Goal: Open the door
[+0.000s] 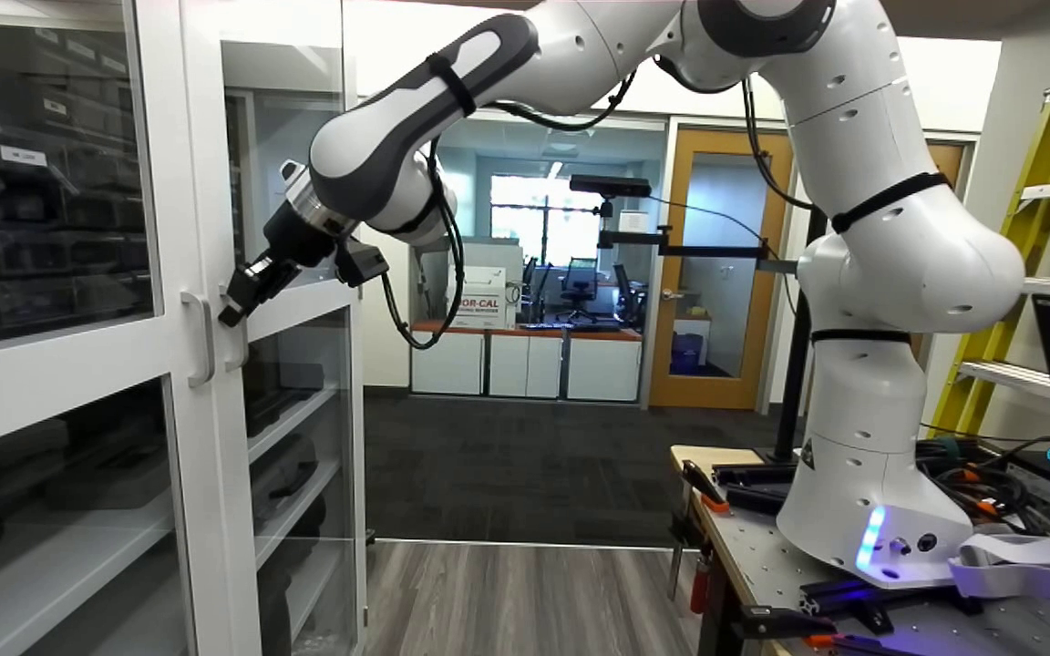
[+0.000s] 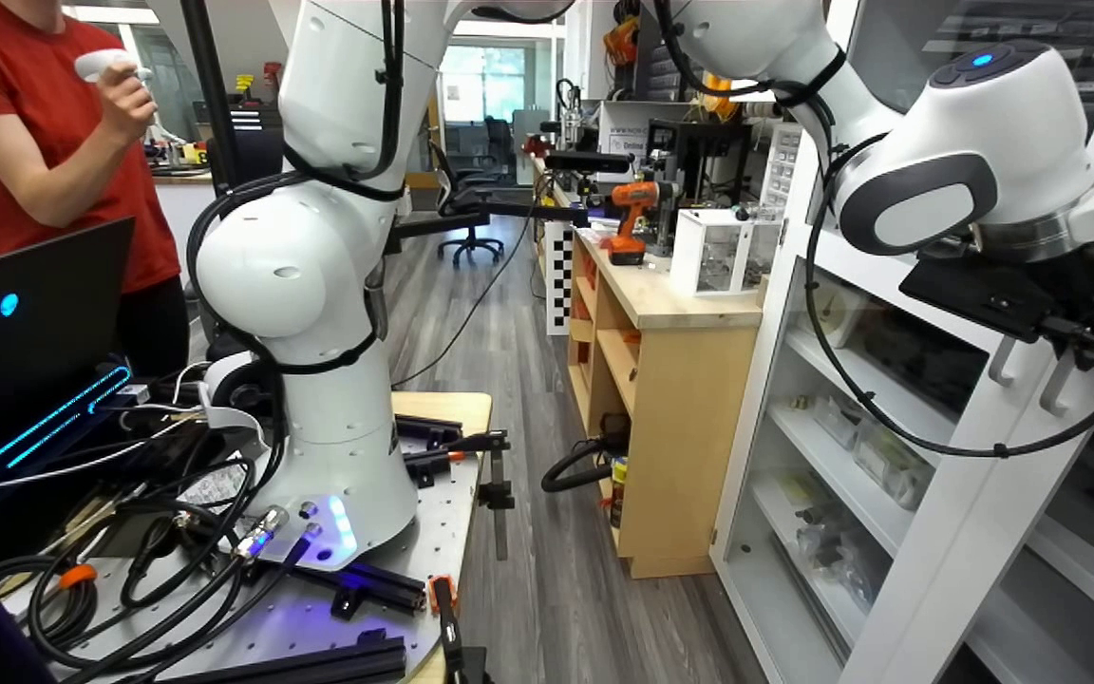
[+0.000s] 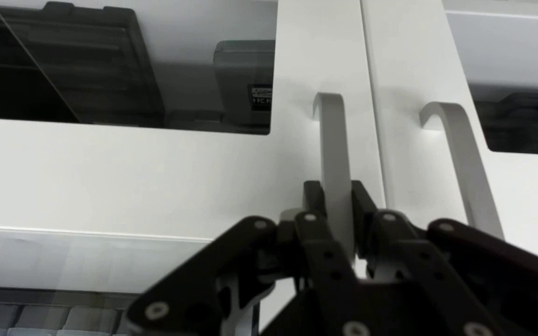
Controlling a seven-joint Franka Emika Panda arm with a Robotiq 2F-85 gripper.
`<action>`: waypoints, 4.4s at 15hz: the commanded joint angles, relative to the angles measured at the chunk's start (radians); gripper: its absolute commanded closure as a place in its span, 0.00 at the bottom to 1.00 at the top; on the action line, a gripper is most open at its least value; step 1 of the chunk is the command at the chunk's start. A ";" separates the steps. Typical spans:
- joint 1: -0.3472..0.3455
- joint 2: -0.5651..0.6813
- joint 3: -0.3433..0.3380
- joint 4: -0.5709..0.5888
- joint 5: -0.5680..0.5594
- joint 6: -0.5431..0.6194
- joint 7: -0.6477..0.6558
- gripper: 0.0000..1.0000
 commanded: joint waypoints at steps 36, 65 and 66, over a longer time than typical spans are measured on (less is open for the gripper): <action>-0.227 -0.375 0.007 -0.280 -0.268 -0.495 0.025 0.96; -0.244 -0.500 -0.174 -0.356 -0.508 -0.747 -0.056 0.00; -0.243 -0.500 -0.175 -0.354 -0.504 -0.756 -0.063 0.00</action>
